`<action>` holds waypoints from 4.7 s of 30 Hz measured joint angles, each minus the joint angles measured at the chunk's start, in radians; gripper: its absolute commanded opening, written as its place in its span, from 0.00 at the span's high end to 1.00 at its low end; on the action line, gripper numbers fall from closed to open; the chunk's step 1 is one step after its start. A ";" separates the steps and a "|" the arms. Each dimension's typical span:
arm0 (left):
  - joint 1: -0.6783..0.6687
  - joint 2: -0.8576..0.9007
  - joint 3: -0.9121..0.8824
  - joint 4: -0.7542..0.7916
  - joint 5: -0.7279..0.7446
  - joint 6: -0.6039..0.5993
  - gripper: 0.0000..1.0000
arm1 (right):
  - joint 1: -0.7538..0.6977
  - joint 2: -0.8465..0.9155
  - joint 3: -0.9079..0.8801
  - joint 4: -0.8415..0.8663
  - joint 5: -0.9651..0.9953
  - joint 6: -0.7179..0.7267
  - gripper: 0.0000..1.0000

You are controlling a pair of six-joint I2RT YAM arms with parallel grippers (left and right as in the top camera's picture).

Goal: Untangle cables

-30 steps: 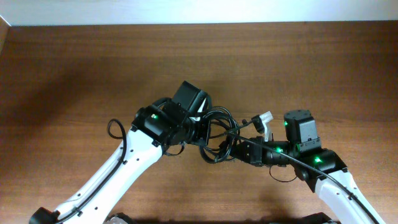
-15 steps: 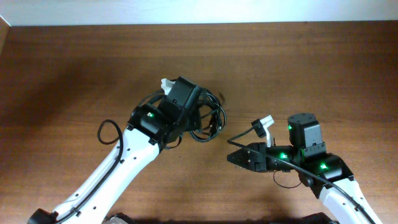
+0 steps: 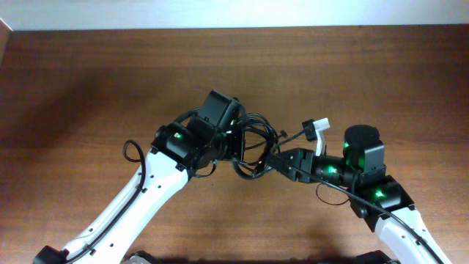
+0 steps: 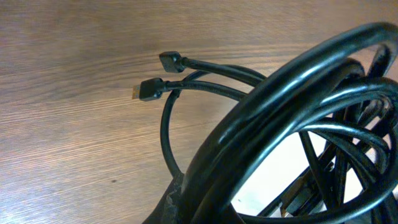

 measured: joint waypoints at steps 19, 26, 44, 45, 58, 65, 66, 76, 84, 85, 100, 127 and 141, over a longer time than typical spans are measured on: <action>0.071 0.002 -0.004 0.142 0.097 -0.075 1.00 | -0.002 0.098 0.030 -0.375 0.031 -0.159 0.96; 0.092 0.002 -0.004 0.084 0.085 -0.154 1.00 | -0.002 0.098 0.030 -0.383 0.031 -0.182 0.96; 0.121 0.002 -0.003 -0.054 -0.106 -0.071 1.00 | 0.000 0.101 0.015 -0.391 0.235 -0.185 0.55; 0.121 0.002 -0.003 -0.053 -0.070 -0.041 1.00 | 0.000 0.101 0.014 -0.359 0.226 -0.185 0.55; 0.121 0.002 -0.003 -0.023 0.241 0.037 1.00 | 0.008 0.102 0.013 -0.283 0.349 -0.097 0.66; 0.121 0.002 -0.003 0.055 0.267 0.028 1.00 | 0.039 0.114 0.012 -0.365 0.426 -0.092 0.78; 0.121 0.002 -0.003 0.063 0.256 0.014 1.00 | 0.039 0.123 0.012 -0.400 0.436 -0.092 0.78; 0.121 0.002 -0.003 0.031 0.097 -0.060 1.00 | 0.009 0.140 0.066 -0.455 0.389 -0.180 0.55; 0.121 0.002 -0.003 -0.011 0.072 0.255 1.00 | 0.004 0.140 0.196 -0.378 0.138 -0.233 0.55; 0.121 0.002 -0.003 -0.011 0.103 0.297 1.00 | 0.004 0.140 0.196 -0.355 0.130 -0.233 0.55; 0.122 0.002 -0.003 0.034 0.410 0.490 0.87 | 0.004 0.140 0.196 -0.333 0.129 -0.245 0.96; 0.018 -0.005 0.010 -0.024 0.363 0.451 0.80 | -0.276 0.144 0.197 -0.293 -0.001 -0.285 0.58; 0.002 -0.005 -0.004 -0.016 0.292 0.421 0.21 | -0.276 0.144 0.198 -0.554 0.279 -0.285 0.48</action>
